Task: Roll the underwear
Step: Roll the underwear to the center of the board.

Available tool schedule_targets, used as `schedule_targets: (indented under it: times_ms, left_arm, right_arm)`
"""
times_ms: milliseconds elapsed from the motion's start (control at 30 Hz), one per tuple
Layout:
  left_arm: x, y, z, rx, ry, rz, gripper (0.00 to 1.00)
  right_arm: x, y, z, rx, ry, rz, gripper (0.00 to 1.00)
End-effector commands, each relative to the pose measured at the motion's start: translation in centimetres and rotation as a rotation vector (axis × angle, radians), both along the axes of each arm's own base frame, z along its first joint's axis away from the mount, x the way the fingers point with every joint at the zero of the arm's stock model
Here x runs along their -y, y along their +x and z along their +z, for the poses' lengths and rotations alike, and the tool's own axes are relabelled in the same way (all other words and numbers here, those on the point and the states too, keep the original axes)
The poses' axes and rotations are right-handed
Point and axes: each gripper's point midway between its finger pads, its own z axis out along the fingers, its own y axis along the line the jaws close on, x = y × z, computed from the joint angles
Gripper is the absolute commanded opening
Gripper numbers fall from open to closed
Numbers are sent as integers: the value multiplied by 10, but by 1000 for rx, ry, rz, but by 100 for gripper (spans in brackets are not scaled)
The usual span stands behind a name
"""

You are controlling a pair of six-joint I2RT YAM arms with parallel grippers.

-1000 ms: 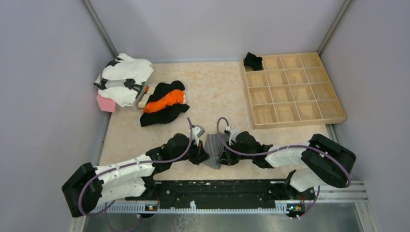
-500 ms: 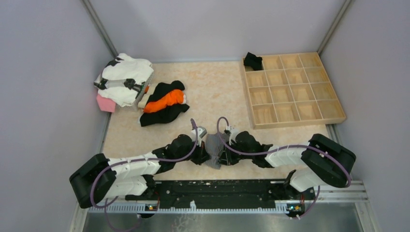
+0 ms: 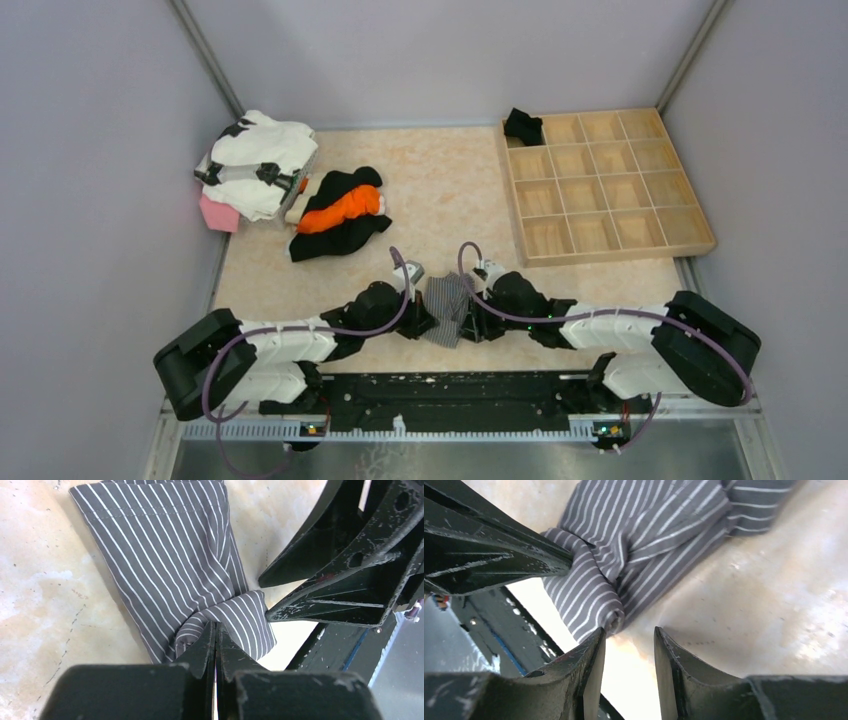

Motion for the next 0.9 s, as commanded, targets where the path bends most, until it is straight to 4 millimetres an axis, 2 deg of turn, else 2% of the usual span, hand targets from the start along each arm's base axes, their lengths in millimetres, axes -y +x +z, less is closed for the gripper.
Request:
schedule_targets:
  times_ms: [0,133,233,300,400,567,733,800,867]
  left_arm:
    - [-31,-14,-48,-102,185,37,0]
    - [-30,-15,-49,-119,183,42,0]
    - [-31,-15,-50,-124,184,45,0]
    - [-30,-14,-49,-122,185,47,0]
    - [-30,-14,-51,-129,194,46,0]
    - [-32,-15,-54,-146,209,55,0]
    - [-36,-16,-58,-160,215,80,0]
    - [-37,-16,-61,-173,226,88,0]
    - [-36,-16,-64,-189,234,93,0]
  right_arm:
    - [22,11,2,60,-84,-61,40]
    - [31,25,27,180,-55,-113,40]
    - [32,35,57,281,34,-159,36]
    - [25,37,81,373,116,-117,34]
    - [21,37,105,526,195,-53,34]
    - [23,41,139,835,186,49,41]
    - [7,34,159,1081,70,250,45]
    - [-7,21,154,1172,13,396,47]
    - [-20,4,141,1262,-38,545,48]
